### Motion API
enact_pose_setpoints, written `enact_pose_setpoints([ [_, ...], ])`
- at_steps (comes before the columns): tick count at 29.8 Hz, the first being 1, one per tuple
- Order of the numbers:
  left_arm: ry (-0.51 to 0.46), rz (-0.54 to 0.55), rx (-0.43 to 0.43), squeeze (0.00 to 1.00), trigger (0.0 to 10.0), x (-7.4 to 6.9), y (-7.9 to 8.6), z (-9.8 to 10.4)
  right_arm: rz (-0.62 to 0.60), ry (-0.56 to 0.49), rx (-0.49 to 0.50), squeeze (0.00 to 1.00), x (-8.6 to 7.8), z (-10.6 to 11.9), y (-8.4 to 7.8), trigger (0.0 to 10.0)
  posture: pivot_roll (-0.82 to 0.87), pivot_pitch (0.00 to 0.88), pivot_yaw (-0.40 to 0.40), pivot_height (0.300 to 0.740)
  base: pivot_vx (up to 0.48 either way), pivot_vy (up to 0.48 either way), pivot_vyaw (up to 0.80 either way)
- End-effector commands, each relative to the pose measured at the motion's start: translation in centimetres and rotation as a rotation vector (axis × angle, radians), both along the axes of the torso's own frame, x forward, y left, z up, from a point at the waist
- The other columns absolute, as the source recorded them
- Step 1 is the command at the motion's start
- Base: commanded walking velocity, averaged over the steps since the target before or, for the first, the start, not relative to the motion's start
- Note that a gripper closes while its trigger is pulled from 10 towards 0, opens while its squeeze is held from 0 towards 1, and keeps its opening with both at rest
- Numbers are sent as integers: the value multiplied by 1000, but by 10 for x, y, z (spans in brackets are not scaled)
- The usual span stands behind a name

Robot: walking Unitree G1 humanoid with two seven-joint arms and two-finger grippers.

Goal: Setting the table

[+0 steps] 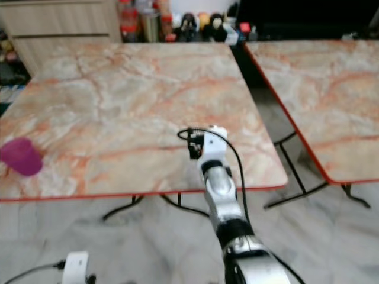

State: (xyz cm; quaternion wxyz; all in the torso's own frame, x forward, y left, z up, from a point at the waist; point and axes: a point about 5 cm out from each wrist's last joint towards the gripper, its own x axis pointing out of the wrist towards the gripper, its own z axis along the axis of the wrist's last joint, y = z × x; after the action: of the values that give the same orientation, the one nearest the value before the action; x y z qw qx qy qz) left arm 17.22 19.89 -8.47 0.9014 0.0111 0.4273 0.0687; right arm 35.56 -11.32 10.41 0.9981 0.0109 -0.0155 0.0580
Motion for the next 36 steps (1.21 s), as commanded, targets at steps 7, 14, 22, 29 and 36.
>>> enact_pose_setpoints([
  [7, 30, 4, 20, 0, 10000, -7, 7, -2, 6, -11, 7, 0, -1, 2, 5, 10000, 114, 104, -39, 715, 0, 0, 0],
  [14, 40, 0, 15, 0, 10000, -10, 5, -4, -37, 18, -20, 0, -2, -6, -9, 10000, 108, 116, -35, 715, 0, 0, 0],
  [22, 45, -5, 14, 0, 10000, -10, 4, -4, -36, 22, -26, 0, 0, -4, -12, 10000, 108, 114, -37, 715, 0, 0, 0],
  [29, 44, 0, 11, 0, 10000, -10, 3, -4, -82, 97, -69, 0, 4, -10, -22, 10000, 116, 115, -41, 715, 0, 0, 0],
  [36, 47, 4, 11, 0, 10000, -11, 4, -5, -107, 158, -46, 0, 12, -6, -32, 10000, 117, 112, -41, 715, 0, 0, 0],
])
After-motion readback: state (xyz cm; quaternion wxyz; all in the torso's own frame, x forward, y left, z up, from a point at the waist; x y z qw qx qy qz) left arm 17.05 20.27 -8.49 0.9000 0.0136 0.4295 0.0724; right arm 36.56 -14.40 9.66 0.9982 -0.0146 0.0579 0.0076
